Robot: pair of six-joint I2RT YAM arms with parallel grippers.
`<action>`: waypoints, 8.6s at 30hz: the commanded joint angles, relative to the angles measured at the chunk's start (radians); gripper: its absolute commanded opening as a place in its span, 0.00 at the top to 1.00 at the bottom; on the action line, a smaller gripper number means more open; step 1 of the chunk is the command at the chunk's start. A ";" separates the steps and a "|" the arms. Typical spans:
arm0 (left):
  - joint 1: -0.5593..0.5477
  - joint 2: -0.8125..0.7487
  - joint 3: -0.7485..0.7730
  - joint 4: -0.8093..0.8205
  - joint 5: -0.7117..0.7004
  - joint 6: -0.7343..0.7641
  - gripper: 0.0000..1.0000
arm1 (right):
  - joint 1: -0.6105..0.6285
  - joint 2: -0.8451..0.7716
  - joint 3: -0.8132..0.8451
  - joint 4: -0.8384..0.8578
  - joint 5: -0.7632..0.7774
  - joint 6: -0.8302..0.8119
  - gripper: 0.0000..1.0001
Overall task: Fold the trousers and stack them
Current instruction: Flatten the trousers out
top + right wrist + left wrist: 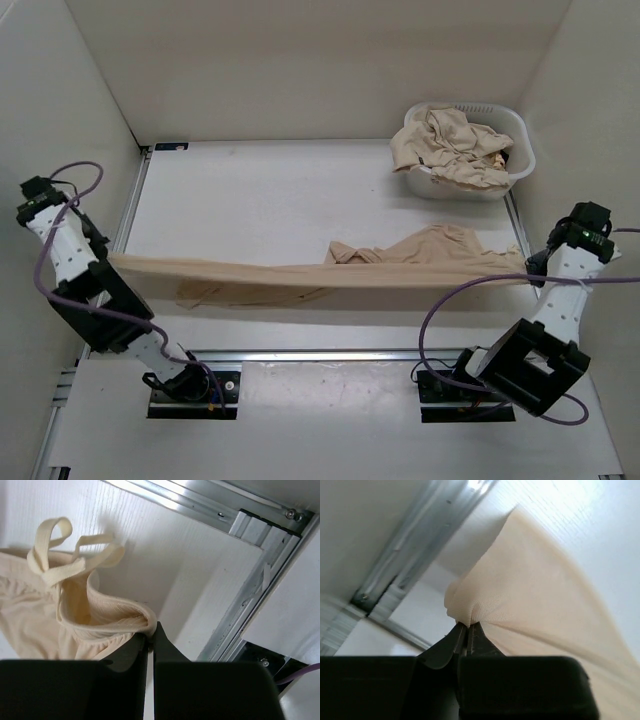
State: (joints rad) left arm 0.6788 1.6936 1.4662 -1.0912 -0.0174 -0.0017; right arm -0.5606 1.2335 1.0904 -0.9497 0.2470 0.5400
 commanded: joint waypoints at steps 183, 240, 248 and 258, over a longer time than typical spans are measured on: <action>-0.461 -0.046 -0.216 0.277 -0.202 0.002 0.86 | 0.395 0.657 0.079 0.301 0.098 0.503 1.00; -0.312 0.572 0.265 0.091 -0.036 0.002 0.86 | 0.367 0.319 0.039 0.203 0.250 0.278 1.00; -0.321 0.223 0.402 0.197 -0.009 0.002 0.86 | 0.337 0.308 0.075 0.170 0.250 0.278 1.00; -0.335 -0.087 -0.100 0.206 -0.033 0.002 0.86 | 0.306 0.261 0.006 0.189 0.199 0.278 1.00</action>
State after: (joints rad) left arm 0.3412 1.5837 1.5494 -0.8333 -0.0338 -0.0036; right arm -0.2417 1.5219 1.1000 -0.7612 0.4454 0.8265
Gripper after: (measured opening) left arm 0.146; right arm 0.015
